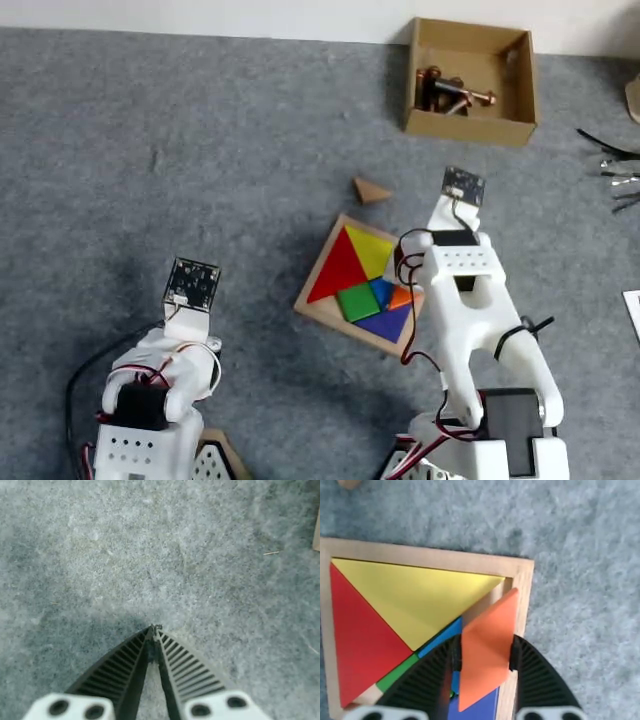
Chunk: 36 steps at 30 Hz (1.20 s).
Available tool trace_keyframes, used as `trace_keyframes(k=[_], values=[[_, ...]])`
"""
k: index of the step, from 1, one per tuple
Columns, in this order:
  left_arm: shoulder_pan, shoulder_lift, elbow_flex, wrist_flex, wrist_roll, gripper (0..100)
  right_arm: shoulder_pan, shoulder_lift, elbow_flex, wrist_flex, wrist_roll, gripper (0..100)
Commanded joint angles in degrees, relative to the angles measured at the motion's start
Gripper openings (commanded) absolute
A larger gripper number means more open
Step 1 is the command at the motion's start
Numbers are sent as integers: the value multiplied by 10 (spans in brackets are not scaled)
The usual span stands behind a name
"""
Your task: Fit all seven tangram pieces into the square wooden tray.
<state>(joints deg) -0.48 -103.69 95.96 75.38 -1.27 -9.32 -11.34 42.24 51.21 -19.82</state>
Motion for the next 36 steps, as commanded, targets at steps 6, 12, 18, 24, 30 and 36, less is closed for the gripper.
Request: trace_keyframes(k=[6, 12, 18, 24, 30, 36], values=[[-9, -8, 12, 3, 2, 11, -7, -5, -4, -10, 9, 102], [-9, -8, 12, 3, 2, 11, -10, -5, -4, -10, 10, 102], [-9, -8, 12, 3, 2, 11, -36, -5, -5, -10, 33, 102], [-9, -8, 12, 3, 2, 11, -34, -8, -5, -10, 33, 103], [-9, -8, 12, 3, 2, 11, -34, -9, -4, -8, 32, 152], [-9, -8, 12, 3, 2, 11, -33, -9, -3, -7, 32, 180]])
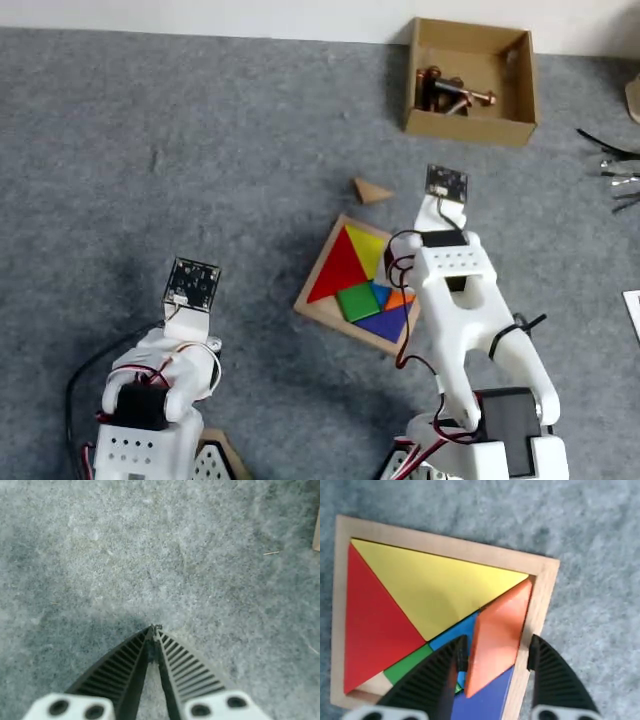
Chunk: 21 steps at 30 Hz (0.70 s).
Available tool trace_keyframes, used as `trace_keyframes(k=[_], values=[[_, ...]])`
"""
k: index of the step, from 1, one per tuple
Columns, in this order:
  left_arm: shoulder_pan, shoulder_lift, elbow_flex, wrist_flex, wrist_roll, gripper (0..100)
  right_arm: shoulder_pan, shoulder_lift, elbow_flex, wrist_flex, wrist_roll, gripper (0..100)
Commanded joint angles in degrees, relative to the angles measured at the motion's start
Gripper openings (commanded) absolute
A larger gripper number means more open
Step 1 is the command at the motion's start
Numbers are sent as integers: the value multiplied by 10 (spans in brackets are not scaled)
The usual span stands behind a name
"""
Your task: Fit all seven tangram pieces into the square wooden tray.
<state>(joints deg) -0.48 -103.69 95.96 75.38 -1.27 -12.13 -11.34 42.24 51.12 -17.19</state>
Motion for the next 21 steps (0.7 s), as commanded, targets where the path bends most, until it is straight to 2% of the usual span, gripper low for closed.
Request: trace_keyframes(k=[1, 8, 12, 15, 21], values=[[-9, -8, 12, 3, 2, 11, -5, -9, -3, -7, 5, 180], [-9, -8, 12, 3, 2, 11, -6, -10, -7, -3, 5, 180], [-9, -8, 12, 3, 2, 11, -5, -18, -39, 32, 11, 180], [-9, -8, 12, 3, 2, 11, 22, -49, -67, 62, 45, 177], [-9, -8, 12, 3, 2, 11, 80, -161, -73, 77, 90, 19]])
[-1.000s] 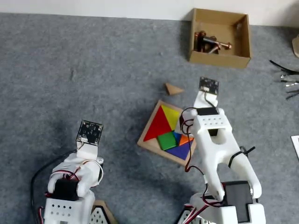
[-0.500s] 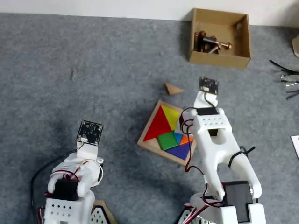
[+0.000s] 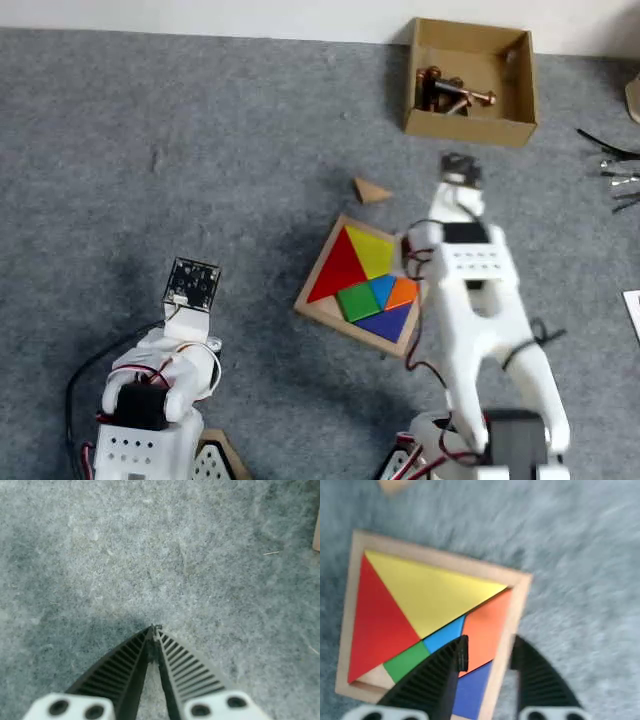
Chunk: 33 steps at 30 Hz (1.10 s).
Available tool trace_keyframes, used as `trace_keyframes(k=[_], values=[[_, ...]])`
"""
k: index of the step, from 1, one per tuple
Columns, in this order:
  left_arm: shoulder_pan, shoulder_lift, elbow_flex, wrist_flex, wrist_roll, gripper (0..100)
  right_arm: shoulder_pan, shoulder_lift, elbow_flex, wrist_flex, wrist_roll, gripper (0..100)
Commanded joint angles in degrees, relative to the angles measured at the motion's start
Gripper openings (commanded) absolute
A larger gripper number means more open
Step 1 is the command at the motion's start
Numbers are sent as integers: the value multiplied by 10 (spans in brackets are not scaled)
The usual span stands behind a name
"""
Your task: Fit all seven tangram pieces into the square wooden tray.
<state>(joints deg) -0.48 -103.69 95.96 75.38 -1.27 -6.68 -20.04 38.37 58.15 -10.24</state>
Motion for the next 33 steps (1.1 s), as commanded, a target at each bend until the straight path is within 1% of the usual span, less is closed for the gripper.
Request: trace_keyframes(k=[1, 7, 14, 18, 22, 27, 31, 33], values=[[-9, -8, 12, 3, 2, 11, 29, -93, -32, 9, 27, 2], [-9, -8, 12, 3, 1, 11, 29, -190, 1, 46, 96, 8], [-9, -8, 12, 3, 1, 11, 99, -335, 55, 50, 159, 8], [-9, -8, 12, 3, 1, 11, 109, -400, 121, 50, 198, 9], [-9, -8, 12, 2, 1, 11, 109, -453, 194, 46, 201, 9], [-9, -8, 12, 2, 0, 11, 109, -538, 298, -11, 200, 9], [-9, -8, 12, 2, -1, 11, 109, -617, 370, -29, 200, 9], [-9, -8, 12, 2, -22, 11, 109, -653, 396, -31, 200, 9]])
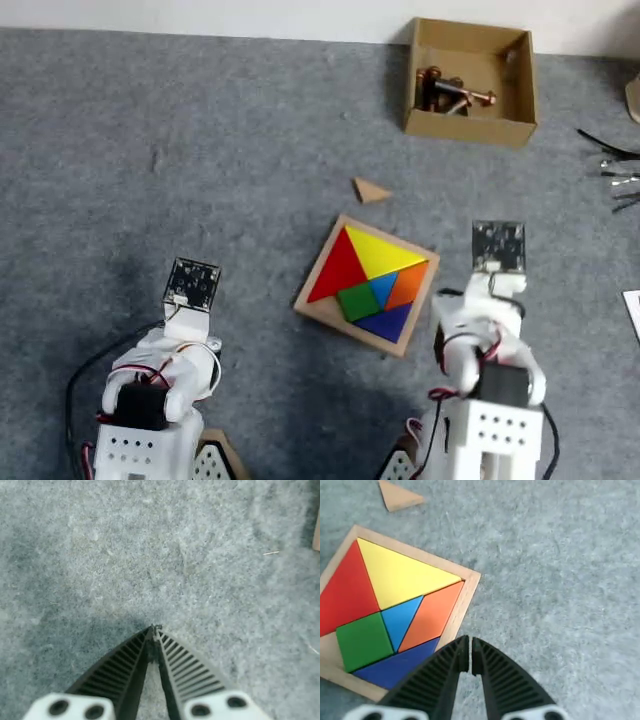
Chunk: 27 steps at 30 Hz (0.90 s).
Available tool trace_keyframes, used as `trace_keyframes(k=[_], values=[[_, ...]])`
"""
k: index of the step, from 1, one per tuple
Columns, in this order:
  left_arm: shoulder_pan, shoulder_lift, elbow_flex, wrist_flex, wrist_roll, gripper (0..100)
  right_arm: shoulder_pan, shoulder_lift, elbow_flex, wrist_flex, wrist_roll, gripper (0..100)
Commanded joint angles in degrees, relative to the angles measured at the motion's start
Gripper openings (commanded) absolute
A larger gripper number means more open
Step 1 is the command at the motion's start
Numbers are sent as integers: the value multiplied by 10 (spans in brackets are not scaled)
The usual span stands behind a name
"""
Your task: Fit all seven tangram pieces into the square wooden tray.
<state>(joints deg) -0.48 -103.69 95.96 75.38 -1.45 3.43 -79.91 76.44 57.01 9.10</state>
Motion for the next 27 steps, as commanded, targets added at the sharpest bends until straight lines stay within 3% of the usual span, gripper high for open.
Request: trace_keyframes(k=[1, 6, 11, 16, 20, 23, 27], values=[[-9, -8, 12, 2, -38, 11, 8, -70, 28, -18, 7, 9], [-9, -8, 12, 2, -112, 11, 7, -148, 90, -20, 10, 9], [-9, -8, 12, 1, -120, 11, 7, -210, 138, -16, 10, 9], [-9, -8, 12, -58, -132, 14, 8, -253, 172, 18, 11, 10], [-20, -8, 12, -77, -265, 14, 8, -254, 180, 51, 11, 10], [-73, -8, 9, -105, -367, 14, 8, -254, 211, 54, 11, 10], [-157, -8, -17, -131, -394, 14, 8, -254, 232, 56, 6, 10]])
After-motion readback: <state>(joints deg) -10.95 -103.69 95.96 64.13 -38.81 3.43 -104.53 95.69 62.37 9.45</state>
